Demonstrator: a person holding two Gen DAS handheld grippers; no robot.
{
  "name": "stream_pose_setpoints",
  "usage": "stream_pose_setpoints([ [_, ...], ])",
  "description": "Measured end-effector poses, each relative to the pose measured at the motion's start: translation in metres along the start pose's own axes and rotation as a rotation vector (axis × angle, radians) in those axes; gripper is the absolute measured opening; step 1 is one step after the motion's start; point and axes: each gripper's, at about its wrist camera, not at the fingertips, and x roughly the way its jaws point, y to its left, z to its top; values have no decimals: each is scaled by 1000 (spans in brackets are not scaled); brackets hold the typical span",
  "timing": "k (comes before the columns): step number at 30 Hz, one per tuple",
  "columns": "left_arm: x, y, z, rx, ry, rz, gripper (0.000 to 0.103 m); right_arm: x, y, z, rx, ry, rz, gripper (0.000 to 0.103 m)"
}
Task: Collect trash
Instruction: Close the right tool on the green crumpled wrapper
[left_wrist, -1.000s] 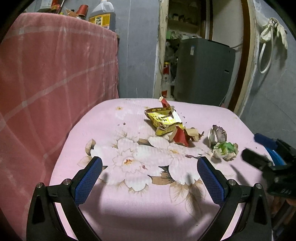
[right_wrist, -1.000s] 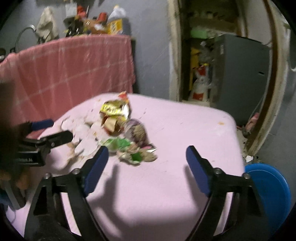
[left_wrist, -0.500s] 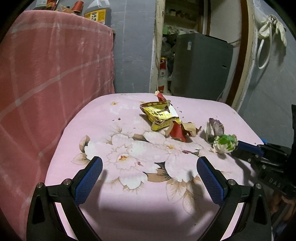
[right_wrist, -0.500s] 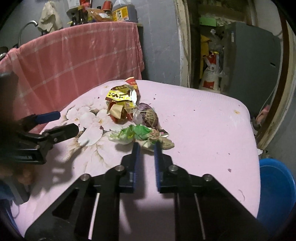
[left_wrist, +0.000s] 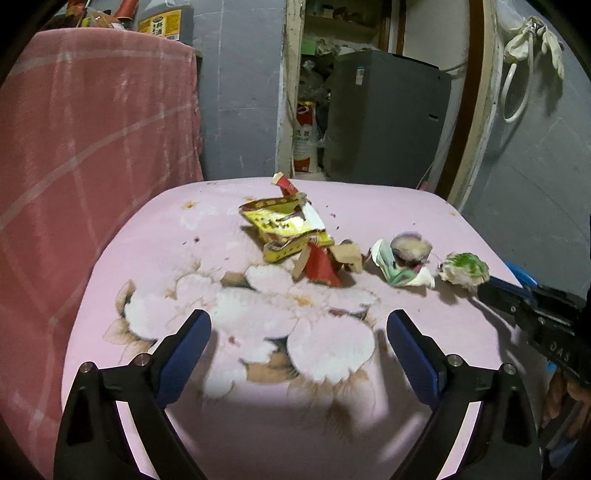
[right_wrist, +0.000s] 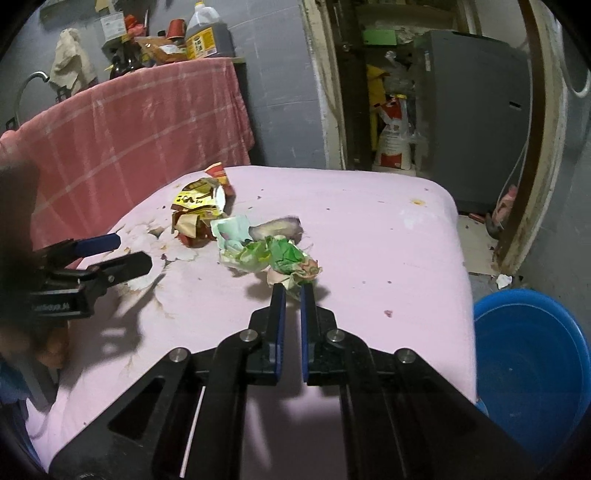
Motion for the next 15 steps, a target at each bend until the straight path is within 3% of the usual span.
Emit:
stream_pose_setpoints([
  [2,5,-1,5,-2,2,0,92,0,-4,0,9,2,-8,7],
  [5,15,-1,14,-16,13,-9,84,1,-8,0,22,4,-16,8],
  [11,34,-6,28,-7,35,-15,82,3,-10,1,35,10,-10,11],
  [14,40,-6,32,-14,44,-26,72,3,-11,2,40,4,-13,32],
  [15,42,-4,33,-20,51,-31,68,3,-11,2,43,-1,-14,34],
])
